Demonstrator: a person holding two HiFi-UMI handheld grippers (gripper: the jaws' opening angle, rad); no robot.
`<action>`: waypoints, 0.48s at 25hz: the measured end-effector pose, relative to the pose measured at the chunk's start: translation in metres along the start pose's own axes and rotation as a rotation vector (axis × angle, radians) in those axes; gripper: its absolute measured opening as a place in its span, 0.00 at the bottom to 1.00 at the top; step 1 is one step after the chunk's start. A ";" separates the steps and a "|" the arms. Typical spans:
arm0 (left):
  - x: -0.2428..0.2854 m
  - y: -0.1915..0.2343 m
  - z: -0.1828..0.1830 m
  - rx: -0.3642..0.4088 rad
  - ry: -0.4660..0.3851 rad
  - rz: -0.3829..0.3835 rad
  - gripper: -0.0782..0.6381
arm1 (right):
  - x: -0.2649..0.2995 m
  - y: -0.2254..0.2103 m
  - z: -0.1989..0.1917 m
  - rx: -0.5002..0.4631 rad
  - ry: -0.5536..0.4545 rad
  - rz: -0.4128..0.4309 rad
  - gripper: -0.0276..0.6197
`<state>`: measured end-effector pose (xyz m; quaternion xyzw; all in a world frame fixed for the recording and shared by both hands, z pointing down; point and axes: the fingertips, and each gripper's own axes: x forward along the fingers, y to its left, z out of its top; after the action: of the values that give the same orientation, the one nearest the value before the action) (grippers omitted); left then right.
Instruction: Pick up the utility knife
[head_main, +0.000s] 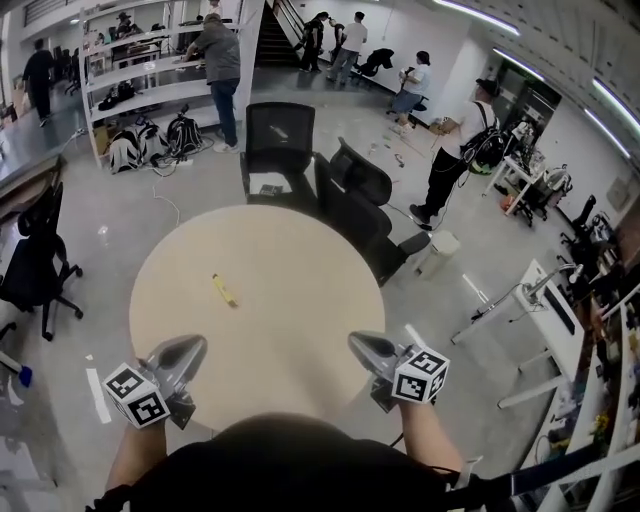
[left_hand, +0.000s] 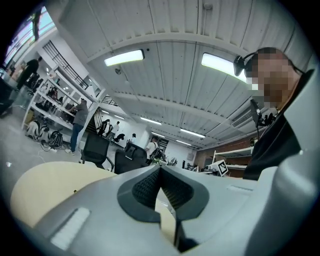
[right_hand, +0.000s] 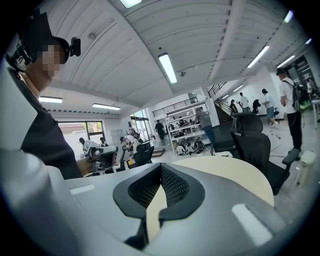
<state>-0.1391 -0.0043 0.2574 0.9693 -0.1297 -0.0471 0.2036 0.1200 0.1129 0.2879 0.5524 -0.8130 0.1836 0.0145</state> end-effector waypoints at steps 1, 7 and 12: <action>0.005 0.001 -0.001 0.002 0.003 0.014 0.10 | 0.005 -0.007 -0.001 0.002 0.005 0.019 0.07; 0.062 -0.008 0.000 0.030 -0.004 0.117 0.10 | 0.015 -0.076 0.016 -0.011 0.006 0.126 0.07; 0.106 -0.012 -0.004 0.034 -0.022 0.191 0.10 | 0.017 -0.138 0.031 -0.047 0.009 0.178 0.07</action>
<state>-0.0336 -0.0206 0.2517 0.9552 -0.2247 -0.0358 0.1894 0.2435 0.0431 0.3015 0.4768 -0.8628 0.1675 0.0147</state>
